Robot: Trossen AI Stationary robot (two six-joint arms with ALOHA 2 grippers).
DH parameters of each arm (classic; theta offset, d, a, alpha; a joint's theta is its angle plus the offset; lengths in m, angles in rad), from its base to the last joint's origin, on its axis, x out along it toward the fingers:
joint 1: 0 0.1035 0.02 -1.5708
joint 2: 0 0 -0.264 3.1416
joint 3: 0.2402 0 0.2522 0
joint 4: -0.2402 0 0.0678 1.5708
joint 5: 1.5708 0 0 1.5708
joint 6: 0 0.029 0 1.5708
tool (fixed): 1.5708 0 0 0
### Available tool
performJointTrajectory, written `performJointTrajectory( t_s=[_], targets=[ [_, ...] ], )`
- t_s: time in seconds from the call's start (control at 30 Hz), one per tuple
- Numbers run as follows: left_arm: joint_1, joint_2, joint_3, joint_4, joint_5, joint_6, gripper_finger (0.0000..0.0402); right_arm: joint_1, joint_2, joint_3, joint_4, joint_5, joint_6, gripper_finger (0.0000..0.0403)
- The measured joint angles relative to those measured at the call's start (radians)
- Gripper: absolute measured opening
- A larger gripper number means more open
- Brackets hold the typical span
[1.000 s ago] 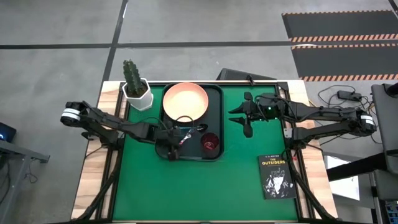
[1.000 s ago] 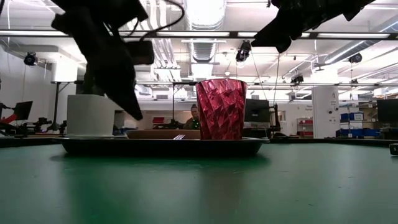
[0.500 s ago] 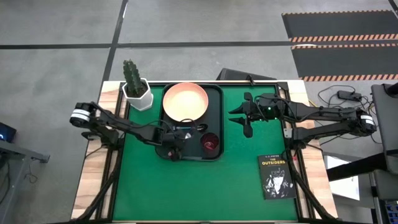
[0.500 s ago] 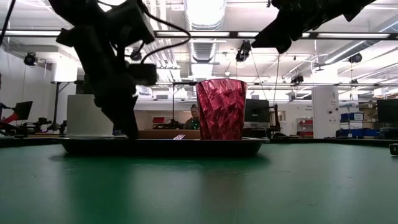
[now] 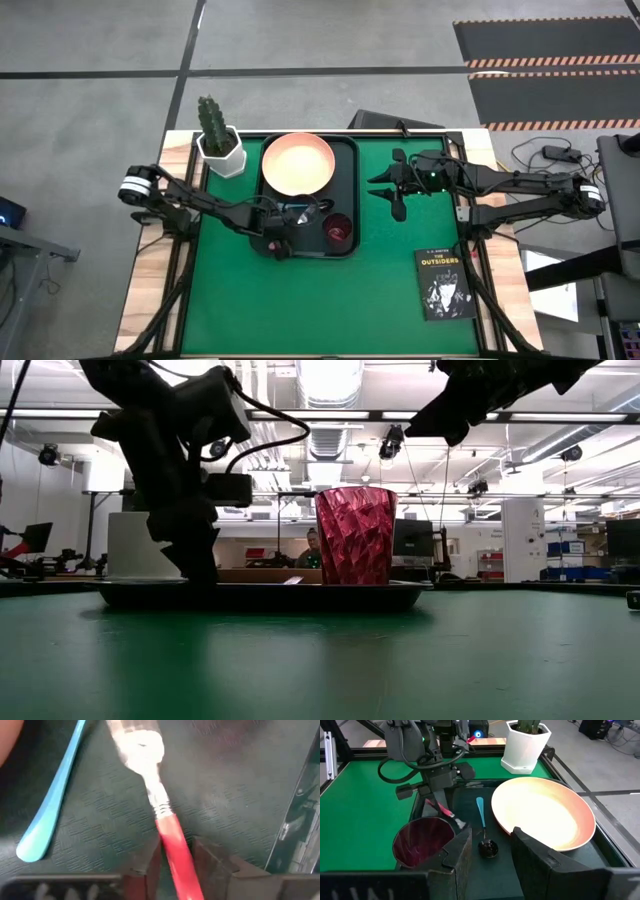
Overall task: Pick and place plate/cup/fork/spoon on tray
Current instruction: Put the pink fork to the bottom of the blue spoon on the black serving tray
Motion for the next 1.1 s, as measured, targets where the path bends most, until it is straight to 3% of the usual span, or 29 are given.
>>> performJointTrajectory(
  t_s=[0.37, 0.67, 0.83, 0.93, 1.1],
  targets=[
    [0.002, -0.029, 0.005, -0.006, -0.035, 0.03, 0.0002, 0.0, 0.0, 0.0, -0.007, 0.0, 0.0, 0.0123],
    [0.044, -0.049, 0.005, -0.004, -0.044, 0.171, 0.0, 0.0, 0.0, 0.0, -0.008, 0.0, 0.0, 0.0123],
    [0.047, -0.08, 0.005, -0.002, -0.002, 0.159, 0.0002, 0.0, 0.0, 0.0, -0.011, 0.0, 0.007, 0.0123],
    [0.048, -0.092, 0.002, 0.002, 0.042, 0.156, 0.0019, 0.0, 0.0, -0.003, -0.011, 0.0, 0.004, 0.0123],
    [0.046, -0.063, -0.005, 0.059, 0.032, 0.157, 0.0074, 0.0, 0.0, -0.006, -0.01, 0.0, 0.001, 0.0123]
  ],
)
